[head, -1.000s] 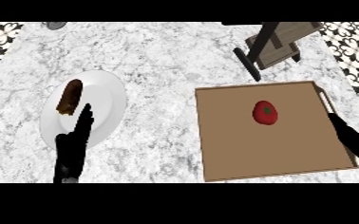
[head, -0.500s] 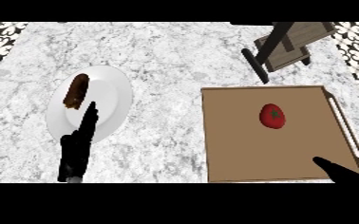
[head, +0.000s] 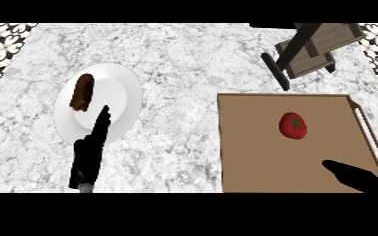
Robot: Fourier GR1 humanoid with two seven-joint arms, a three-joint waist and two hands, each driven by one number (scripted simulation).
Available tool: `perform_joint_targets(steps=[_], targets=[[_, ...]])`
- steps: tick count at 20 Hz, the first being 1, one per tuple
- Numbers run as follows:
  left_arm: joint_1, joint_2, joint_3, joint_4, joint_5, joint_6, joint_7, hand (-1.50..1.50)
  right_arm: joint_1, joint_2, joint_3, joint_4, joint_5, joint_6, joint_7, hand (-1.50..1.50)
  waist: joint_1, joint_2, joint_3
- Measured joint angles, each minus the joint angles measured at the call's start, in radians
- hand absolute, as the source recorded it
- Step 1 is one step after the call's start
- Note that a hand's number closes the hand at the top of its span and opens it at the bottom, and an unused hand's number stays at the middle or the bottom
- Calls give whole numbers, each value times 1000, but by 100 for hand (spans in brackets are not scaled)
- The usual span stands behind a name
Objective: Pick the tomato from the tray and place it in the tiered basket
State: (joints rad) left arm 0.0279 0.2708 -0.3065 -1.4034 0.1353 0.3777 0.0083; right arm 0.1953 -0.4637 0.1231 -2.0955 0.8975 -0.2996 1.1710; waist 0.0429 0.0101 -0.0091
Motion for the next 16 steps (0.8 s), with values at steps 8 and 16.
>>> perform_joint_targets(steps=[8,16], targets=[[-2,-8,3,10,-1,-7,-4,0,-151,131,62,103,157,176,79,-150,1,-3,4],[11,-15,5,7,-7,-3,-11,0,-316,321,26,244,254,329,77,-150,-8,-7,7]])
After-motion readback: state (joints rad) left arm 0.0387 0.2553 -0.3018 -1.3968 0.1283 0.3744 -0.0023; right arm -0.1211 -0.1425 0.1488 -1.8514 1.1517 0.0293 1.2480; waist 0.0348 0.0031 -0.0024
